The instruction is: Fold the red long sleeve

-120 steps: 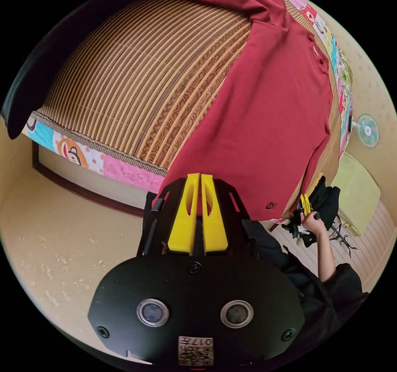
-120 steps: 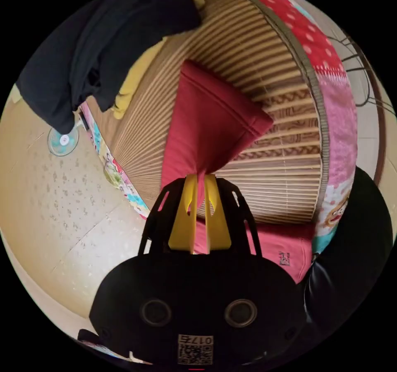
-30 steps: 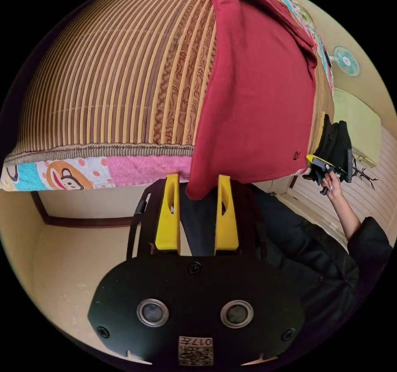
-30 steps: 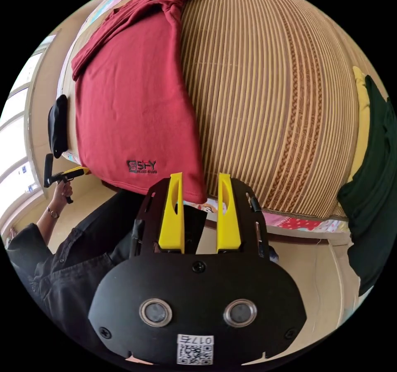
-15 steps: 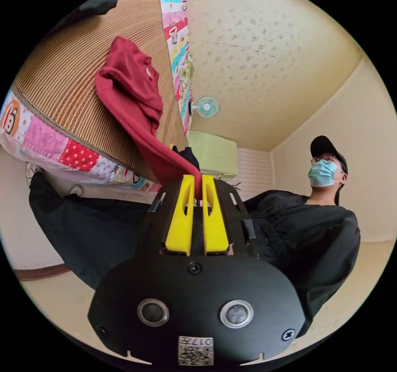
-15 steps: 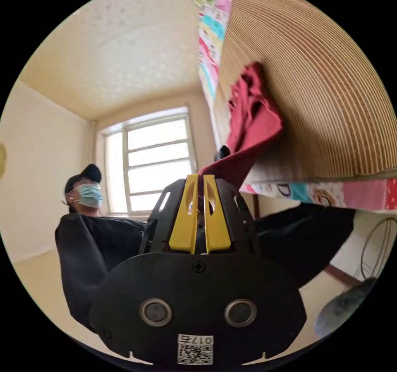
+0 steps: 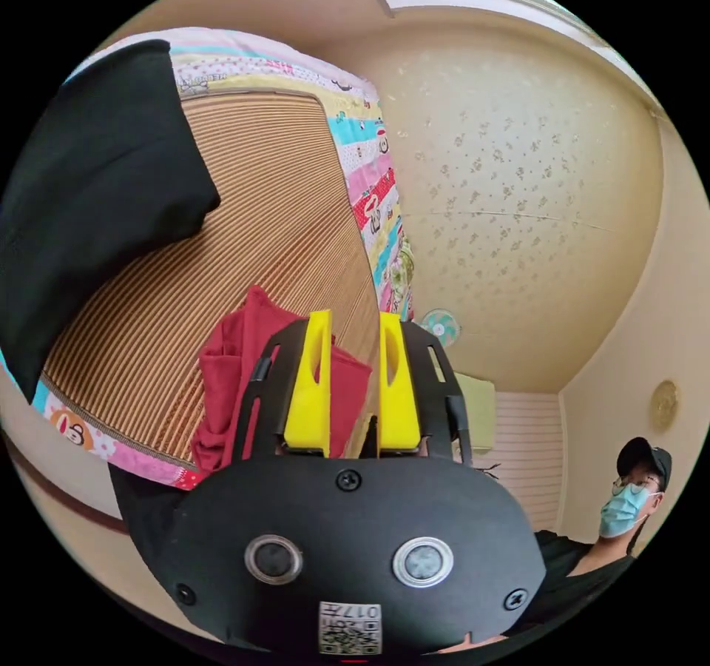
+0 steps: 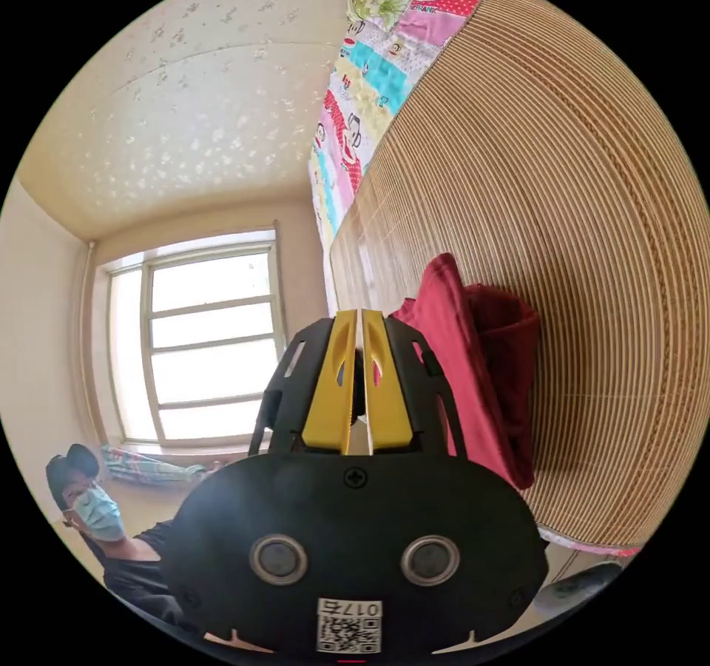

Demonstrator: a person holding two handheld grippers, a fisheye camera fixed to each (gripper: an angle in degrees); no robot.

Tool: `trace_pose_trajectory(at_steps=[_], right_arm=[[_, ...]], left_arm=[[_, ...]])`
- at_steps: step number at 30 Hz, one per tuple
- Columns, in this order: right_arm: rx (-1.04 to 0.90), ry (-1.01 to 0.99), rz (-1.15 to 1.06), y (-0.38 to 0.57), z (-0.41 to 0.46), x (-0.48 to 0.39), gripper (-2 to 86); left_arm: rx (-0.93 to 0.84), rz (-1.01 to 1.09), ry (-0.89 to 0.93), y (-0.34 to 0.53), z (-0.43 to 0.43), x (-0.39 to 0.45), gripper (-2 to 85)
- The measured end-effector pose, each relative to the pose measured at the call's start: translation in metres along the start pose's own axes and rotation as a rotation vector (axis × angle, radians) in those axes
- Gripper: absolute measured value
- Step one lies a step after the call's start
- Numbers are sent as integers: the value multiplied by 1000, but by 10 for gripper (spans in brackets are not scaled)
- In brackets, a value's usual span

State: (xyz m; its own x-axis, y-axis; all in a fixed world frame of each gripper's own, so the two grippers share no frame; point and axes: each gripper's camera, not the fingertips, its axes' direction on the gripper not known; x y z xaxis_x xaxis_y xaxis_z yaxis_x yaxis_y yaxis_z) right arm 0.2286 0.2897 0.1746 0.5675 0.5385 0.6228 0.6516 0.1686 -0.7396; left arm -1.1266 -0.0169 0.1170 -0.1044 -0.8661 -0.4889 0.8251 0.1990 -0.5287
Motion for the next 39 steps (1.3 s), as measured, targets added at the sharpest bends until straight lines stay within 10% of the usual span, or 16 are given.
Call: trace_pose_trajectory(at_steps=[14, 26, 33, 39], right_arm=[[-236, 1115, -485, 157, 273, 23, 5], [-128, 974, -340, 162, 211, 48, 5], [2, 837, -125, 208, 94, 92, 4], [21, 704, 16, 228, 46, 138, 11]], left_arm=[[-236, -290, -237, 132, 82, -165, 183], [-77, 37, -120, 118, 107, -60, 56], [-486, 740, -185, 195, 274, 123, 57], [-813, 700, -22, 271, 386, 106, 69]])
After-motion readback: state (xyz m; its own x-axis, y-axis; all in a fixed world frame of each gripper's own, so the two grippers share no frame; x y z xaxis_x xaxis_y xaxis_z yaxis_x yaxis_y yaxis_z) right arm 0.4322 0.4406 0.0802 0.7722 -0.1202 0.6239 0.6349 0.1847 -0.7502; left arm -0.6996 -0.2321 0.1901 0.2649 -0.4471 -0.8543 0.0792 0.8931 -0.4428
